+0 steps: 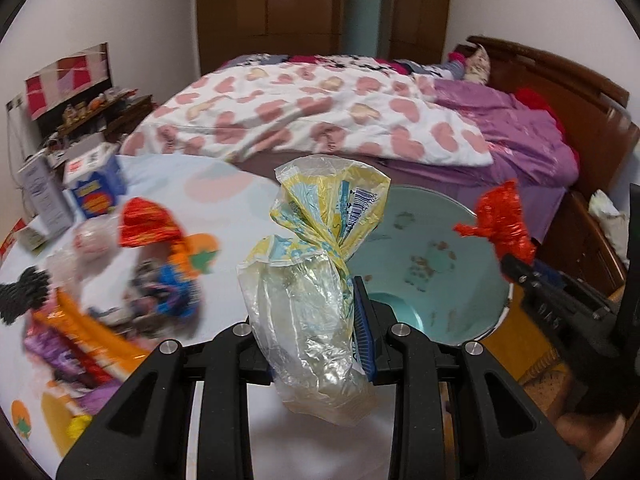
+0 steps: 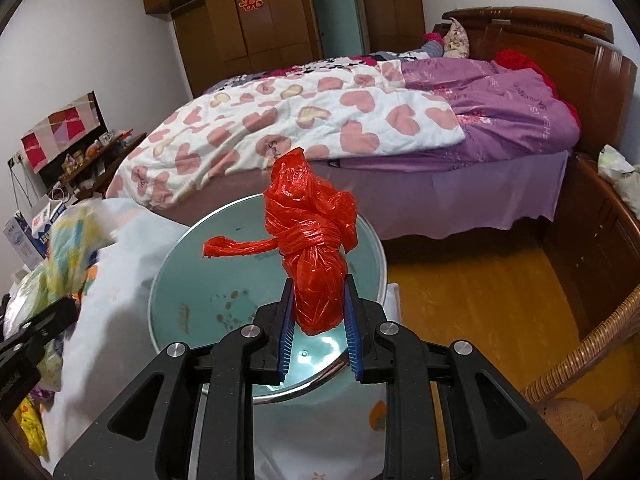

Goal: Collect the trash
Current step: 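Carry both bags over the blue wastebasket and open both grippers to drop them, then move both grippers back toward the trash on the table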

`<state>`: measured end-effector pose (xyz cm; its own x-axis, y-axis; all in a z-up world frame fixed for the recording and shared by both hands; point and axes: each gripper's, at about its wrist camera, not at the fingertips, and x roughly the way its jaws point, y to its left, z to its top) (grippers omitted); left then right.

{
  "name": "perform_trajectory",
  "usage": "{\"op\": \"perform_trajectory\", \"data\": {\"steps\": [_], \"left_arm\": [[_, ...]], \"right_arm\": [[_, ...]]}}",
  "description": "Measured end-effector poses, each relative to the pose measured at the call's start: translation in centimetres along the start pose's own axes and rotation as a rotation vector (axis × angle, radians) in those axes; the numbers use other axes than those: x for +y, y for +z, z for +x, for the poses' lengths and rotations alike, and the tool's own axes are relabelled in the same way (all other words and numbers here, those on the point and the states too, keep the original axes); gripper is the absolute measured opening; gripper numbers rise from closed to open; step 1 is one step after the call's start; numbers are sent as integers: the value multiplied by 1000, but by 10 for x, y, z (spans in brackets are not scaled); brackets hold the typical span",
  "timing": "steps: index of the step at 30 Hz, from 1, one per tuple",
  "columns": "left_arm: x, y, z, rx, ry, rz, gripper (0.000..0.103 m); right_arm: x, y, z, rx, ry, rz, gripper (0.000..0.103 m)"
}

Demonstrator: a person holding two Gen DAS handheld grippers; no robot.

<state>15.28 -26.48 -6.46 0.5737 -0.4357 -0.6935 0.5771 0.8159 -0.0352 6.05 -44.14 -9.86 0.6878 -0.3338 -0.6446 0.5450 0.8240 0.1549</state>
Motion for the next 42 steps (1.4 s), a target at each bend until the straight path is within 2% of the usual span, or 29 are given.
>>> {"op": "perform_trajectory", "data": {"steps": [7,10,12,14,17,18,27,42], "left_arm": [[-27,4,29,55,-30,17,30],[-33,5,40,73,-23,28,32],[-34,5,45,80,-16,31,33],[-35,4,48,92,-15,30,38],[-35,4,48,85,12,35,62],[-34,4,46,75,23,35,65],[-21,4,18,30,87,20,83],[29,-16,-29,1,173,-27,86]], "right_arm": [[-7,0,15,36,8,-11,27],[-11,1,16,33,25,-2,41],[-12,2,15,22,21,-2,57],[-13,2,13,13,17,3,58],[-17,2,8,2,22,25,58],[-18,2,6,-3,20,33,58],[-16,-2,-19,-52,-7,67,72],[33,-13,-48,-61,37,26,72]]}}
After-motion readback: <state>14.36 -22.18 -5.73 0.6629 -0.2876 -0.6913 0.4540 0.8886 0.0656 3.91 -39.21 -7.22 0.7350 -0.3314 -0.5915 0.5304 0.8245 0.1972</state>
